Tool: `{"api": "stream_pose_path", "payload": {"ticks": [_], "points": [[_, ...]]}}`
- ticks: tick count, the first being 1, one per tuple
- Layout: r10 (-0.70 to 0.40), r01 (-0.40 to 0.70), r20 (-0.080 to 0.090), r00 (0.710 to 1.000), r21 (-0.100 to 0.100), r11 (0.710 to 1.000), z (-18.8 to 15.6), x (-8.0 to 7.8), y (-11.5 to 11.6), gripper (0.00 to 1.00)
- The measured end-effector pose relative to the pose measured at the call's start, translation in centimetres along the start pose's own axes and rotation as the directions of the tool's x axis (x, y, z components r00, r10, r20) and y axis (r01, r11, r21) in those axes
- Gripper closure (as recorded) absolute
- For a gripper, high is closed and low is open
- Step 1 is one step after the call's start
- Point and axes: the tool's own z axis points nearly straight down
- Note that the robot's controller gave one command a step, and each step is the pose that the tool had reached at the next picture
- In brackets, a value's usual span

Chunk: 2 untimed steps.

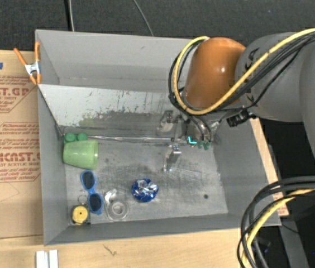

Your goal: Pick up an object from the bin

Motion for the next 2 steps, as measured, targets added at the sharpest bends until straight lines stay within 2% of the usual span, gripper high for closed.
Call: {"api": "stream_pose_path", "payload": {"ticks": [1, 2], "points": [[-0.258, 0.258, 0.022, 0.966, 0.007, 0.966, 8.5, 5.8, 3.6, 0.00], [-0.175, 0.175, 0.004, 0.985, 0.000, 0.985, 6.1, 10.6, 5.8, 0.00]]}}
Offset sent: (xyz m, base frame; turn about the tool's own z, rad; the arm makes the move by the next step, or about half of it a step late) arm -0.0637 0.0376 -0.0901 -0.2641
